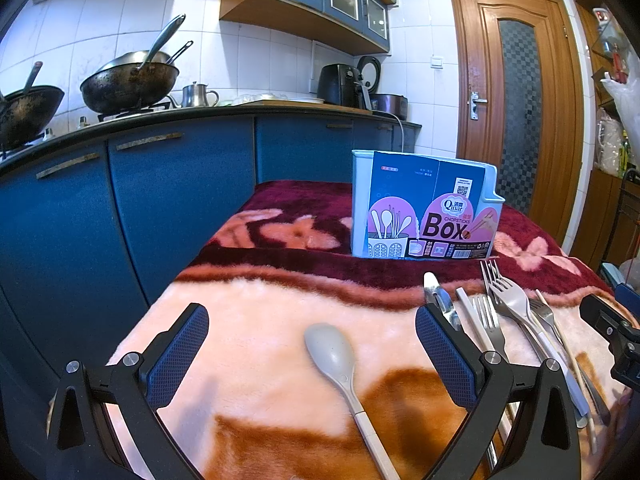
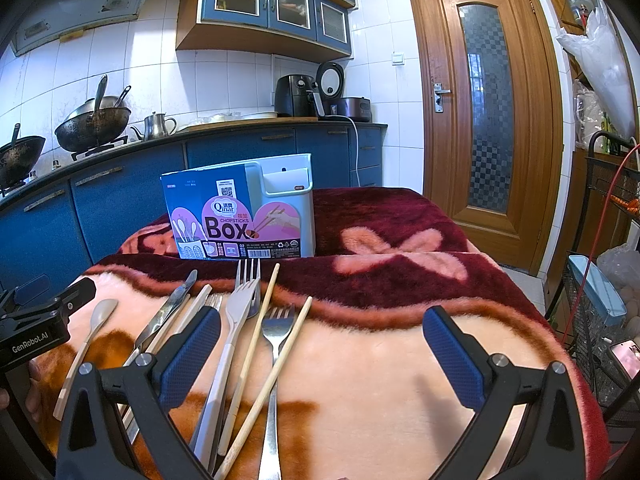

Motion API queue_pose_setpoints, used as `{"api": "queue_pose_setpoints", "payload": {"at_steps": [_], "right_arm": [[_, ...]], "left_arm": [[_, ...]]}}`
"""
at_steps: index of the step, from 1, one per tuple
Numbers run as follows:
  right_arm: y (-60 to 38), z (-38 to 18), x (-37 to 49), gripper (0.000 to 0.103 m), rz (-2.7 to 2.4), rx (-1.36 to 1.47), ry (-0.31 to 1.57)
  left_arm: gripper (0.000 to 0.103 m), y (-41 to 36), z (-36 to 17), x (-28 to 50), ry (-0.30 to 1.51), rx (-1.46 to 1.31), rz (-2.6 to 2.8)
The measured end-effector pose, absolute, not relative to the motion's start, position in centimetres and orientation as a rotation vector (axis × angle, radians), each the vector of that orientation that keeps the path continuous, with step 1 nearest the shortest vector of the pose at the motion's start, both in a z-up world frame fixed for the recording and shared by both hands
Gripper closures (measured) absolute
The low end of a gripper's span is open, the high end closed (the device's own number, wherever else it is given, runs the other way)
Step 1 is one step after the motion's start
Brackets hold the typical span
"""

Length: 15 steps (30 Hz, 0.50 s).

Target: Organize utensils

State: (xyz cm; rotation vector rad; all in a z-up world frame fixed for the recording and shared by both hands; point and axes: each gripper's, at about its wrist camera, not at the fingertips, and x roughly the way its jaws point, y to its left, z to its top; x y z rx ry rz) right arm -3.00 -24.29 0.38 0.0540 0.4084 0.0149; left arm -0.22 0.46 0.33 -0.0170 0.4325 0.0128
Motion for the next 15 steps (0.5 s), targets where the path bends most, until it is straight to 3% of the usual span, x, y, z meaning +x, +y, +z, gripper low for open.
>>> {"api": "queue_pose_setpoints", "payload": {"at_steps": [15], "right_arm": [[-24.37, 0.22, -2.67, 0.000, 0.017, 0.066, 0.418]], "left_arm": [[0.000, 0.69, 0.34, 0.03, 0.441, -0.016, 0.021]]}}
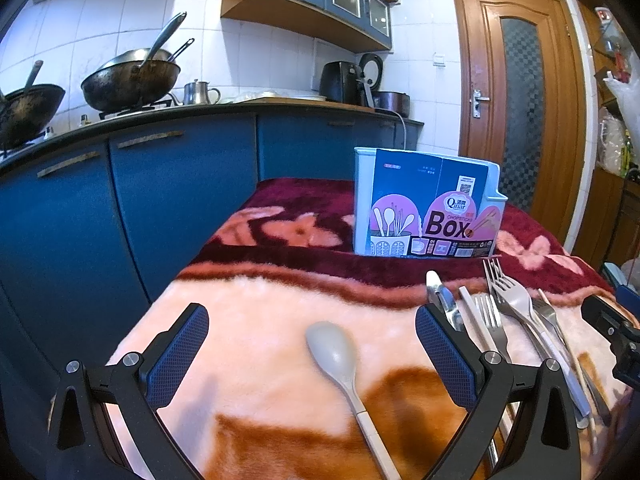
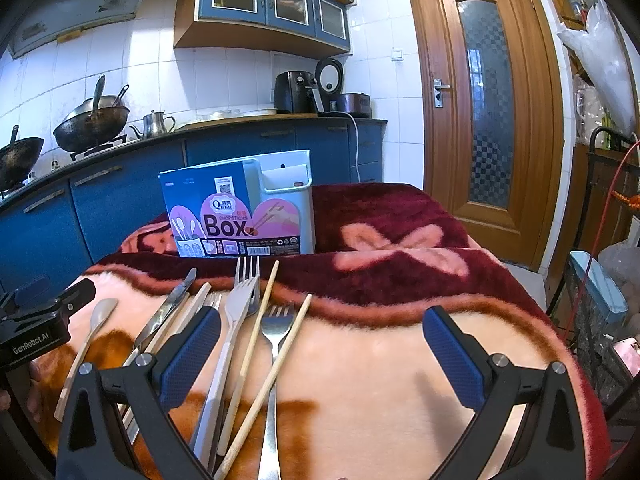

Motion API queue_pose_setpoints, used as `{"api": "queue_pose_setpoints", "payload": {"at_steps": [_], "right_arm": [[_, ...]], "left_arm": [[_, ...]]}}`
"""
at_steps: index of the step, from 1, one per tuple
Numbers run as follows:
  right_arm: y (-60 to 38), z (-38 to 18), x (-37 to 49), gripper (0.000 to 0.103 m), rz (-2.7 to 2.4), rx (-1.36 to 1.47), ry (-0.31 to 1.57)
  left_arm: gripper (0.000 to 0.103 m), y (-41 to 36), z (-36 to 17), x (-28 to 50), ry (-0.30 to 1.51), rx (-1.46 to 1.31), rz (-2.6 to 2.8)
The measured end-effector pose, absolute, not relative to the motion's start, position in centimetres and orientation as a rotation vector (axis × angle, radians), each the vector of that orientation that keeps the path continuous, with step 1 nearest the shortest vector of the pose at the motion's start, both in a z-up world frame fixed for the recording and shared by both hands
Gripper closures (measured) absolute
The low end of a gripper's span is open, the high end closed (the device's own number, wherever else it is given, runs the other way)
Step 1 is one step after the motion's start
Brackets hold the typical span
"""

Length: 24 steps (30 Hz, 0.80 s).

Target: Organize utensils

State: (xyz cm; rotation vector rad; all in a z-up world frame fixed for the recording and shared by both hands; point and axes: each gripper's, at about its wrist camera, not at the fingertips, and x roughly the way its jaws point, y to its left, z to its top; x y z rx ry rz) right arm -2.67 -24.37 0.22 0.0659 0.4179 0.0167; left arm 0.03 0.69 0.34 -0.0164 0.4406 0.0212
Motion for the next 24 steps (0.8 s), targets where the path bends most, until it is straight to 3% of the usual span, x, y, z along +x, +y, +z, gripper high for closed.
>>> {"api": "queue_pose_setpoints", "payload": {"at_steps": [6, 19, 24], "right_arm": [[-24.6, 0.3, -2.7, 0.000, 0.031, 0.079, 0.430], [-26.1, 2.9, -0.1, 0.000, 0.104, 0.054, 0.712], [-25.8, 3.2, 1.1, 0.014, 0.144, 0.045, 0.837]], "left_arm": [[0.000, 0.8, 0.4, 0.3, 0.461, -0.013, 0.015], [0.001, 2.7, 2.9, 2.0, 0.627, 0.045, -0.056], [0.002, 3.9, 2.8, 3.3, 0.796, -0.048, -0.152]]}}
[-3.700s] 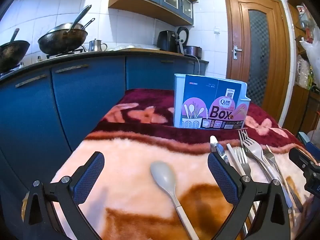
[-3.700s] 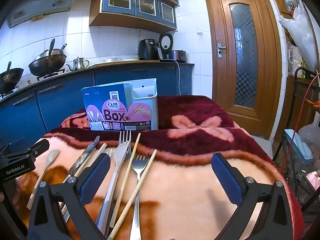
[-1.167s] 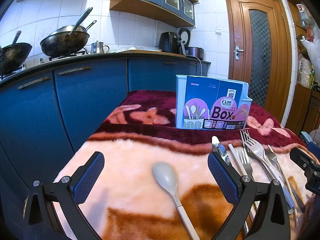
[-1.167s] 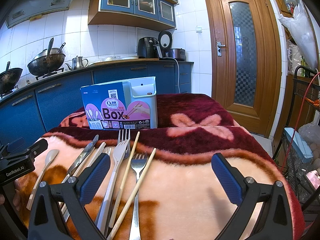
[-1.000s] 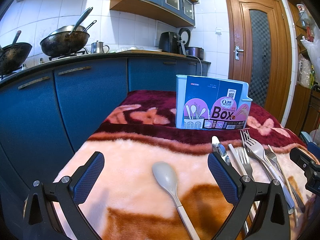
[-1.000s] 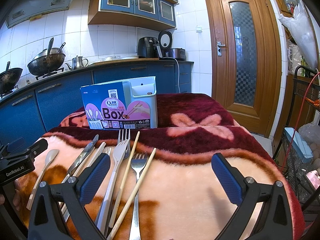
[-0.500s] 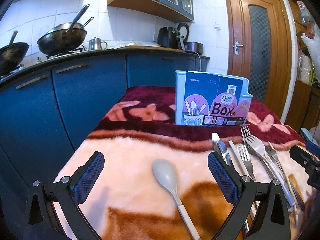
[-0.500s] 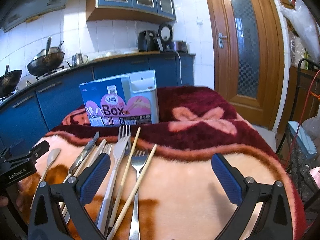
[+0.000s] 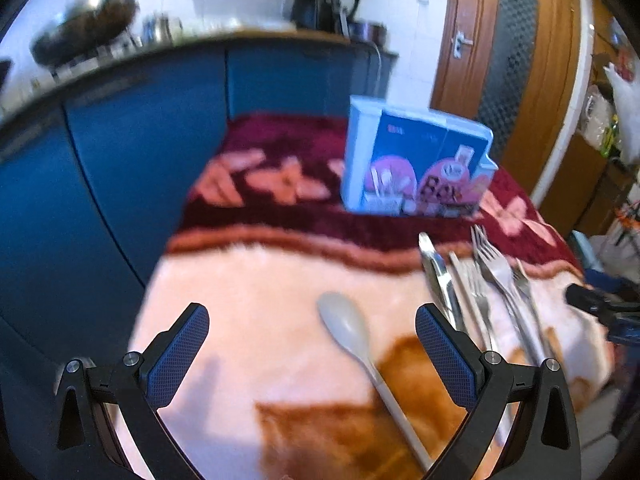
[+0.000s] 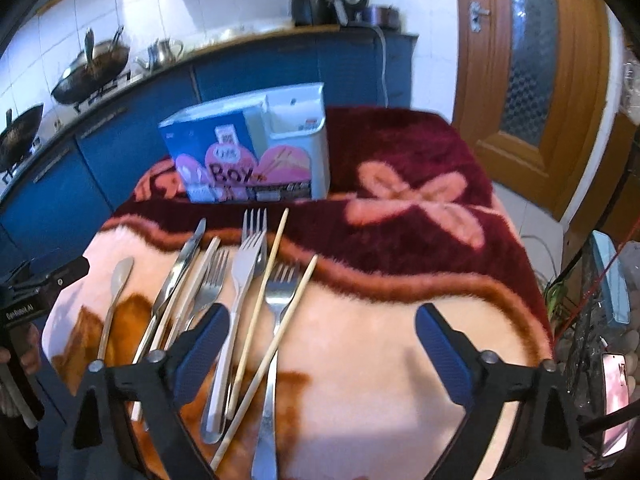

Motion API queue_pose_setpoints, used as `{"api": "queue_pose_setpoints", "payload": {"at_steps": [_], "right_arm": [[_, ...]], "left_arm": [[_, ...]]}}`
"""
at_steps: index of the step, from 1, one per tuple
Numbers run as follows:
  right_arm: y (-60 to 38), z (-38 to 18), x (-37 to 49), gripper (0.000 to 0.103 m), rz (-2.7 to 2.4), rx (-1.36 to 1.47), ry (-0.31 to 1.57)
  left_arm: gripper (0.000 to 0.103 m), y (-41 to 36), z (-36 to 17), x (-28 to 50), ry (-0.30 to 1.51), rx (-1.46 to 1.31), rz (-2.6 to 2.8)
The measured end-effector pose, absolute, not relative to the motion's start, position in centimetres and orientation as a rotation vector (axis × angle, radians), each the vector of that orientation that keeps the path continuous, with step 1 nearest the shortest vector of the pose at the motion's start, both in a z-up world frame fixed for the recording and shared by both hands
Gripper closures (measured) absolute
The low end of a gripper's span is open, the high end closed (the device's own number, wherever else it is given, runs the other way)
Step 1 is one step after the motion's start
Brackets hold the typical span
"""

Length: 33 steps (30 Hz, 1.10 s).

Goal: Organize utensils
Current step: 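Close the left tool on the white spoon while the right tool closes on a wooden chopstick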

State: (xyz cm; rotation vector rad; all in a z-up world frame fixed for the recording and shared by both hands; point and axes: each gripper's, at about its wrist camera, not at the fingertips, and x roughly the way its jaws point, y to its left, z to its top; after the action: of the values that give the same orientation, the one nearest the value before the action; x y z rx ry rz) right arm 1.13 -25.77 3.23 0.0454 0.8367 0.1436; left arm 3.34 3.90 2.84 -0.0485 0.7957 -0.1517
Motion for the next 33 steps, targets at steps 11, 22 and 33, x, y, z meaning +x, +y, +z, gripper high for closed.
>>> {"api": "queue_pose_setpoints", "payload": {"at_steps": [11, 22, 33], "right_arm": [[-23.7, 2.3, 2.5, 0.047, 0.193, -0.012, 1.035], [-24.7, 0.7, 5.2, 0.076, 0.192, 0.085, 1.150], [-25.0, 1.4, 5.1, 0.099, 0.225, 0.110, 1.136]], "left_arm": [[0.049, 2.4, 0.0, 4.1, 1.058, -0.047, -0.235], [0.062, 0.9, -0.2, 5.8, 1.204, -0.038, -0.273], [0.087, 0.1, -0.3, 6.5, 1.275, -0.102, -0.301]]}}
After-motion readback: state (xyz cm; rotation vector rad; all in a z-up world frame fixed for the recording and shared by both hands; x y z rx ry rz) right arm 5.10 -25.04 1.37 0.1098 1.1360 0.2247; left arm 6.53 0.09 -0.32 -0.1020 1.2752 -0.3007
